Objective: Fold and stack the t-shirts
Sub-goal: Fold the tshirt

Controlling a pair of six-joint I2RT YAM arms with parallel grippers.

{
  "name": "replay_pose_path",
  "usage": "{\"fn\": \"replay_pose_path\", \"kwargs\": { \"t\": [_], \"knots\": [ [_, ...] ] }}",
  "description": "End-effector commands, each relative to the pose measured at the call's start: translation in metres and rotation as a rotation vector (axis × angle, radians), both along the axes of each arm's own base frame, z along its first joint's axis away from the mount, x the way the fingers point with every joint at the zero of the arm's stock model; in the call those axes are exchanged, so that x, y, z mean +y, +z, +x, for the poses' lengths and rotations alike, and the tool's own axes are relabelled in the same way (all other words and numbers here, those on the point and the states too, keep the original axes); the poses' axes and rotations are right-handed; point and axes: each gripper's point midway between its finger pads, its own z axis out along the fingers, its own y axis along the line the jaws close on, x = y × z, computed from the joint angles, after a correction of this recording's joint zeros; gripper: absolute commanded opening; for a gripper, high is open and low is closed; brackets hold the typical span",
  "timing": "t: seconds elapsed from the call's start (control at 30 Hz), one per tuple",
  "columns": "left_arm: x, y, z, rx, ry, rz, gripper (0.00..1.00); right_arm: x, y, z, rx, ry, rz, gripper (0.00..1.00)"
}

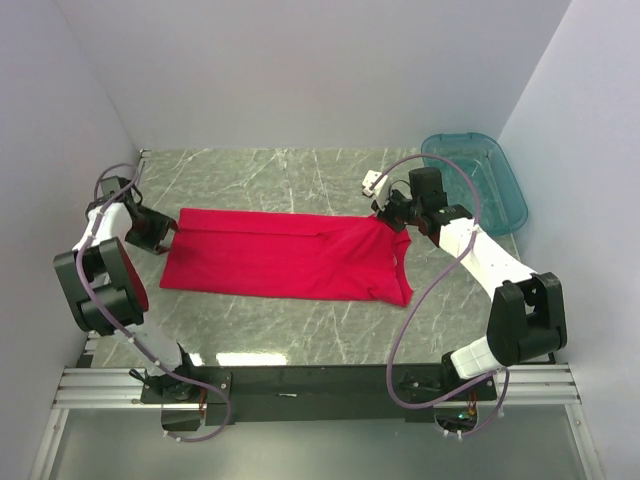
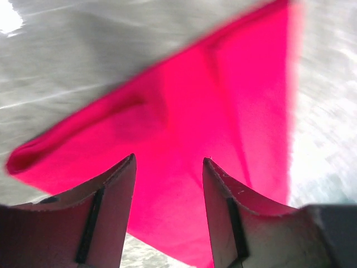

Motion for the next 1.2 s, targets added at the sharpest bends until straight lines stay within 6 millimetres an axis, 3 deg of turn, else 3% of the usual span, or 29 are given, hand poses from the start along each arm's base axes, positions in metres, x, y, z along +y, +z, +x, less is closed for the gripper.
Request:
{"fn": "replay_pose_path", "kwargs": {
  "t": [0.0,0.13,0.17,0.2,0.27,0.3,0.5,0.73,1.17],
  "knots": [
    [-0.010,0.073,0.035,-0.313,-0.145,0.020,0.56,0.005,0.020,0.013,-0.065,0.008,0.009,0.00],
    [-0.021,0.096,0.032,-0.426,-0.207,0.036,0.56,0.005,0.018,0.015,-0.064,0.006,0.003,0.00],
    [-0.025,0.090,0.025,-0.428,-0.226,0.032,0.58,0.005,0.017,0.015,-0.062,0.007,0.002,0.00],
    [-0.026,0.103,0.022,-0.482,-0.235,0.061,0.58,0.005,0.019,0.016,-0.065,0.008,0.001,0.00],
    [-0.031,0.096,0.010,-0.489,-0.260,0.074,0.60,0.005,0.016,0.017,-0.060,0.012,-0.006,0.00],
    [-0.033,0.106,0.006,-0.528,-0.266,0.100,0.61,0.004,0.018,0.019,-0.066,0.010,-0.006,0.00],
    [-0.045,0.113,-0.019,-0.605,-0.307,0.141,0.70,0.005,0.017,0.028,-0.061,0.005,-0.021,0.00],
    [-0.052,0.108,-0.032,-0.607,-0.334,0.145,0.72,0.007,0.011,0.037,-0.046,0.000,-0.033,0.00],
    [-0.061,0.099,-0.039,-0.611,-0.373,0.113,0.72,0.009,0.003,0.048,-0.029,0.002,-0.061,0.00]
  ]
}}
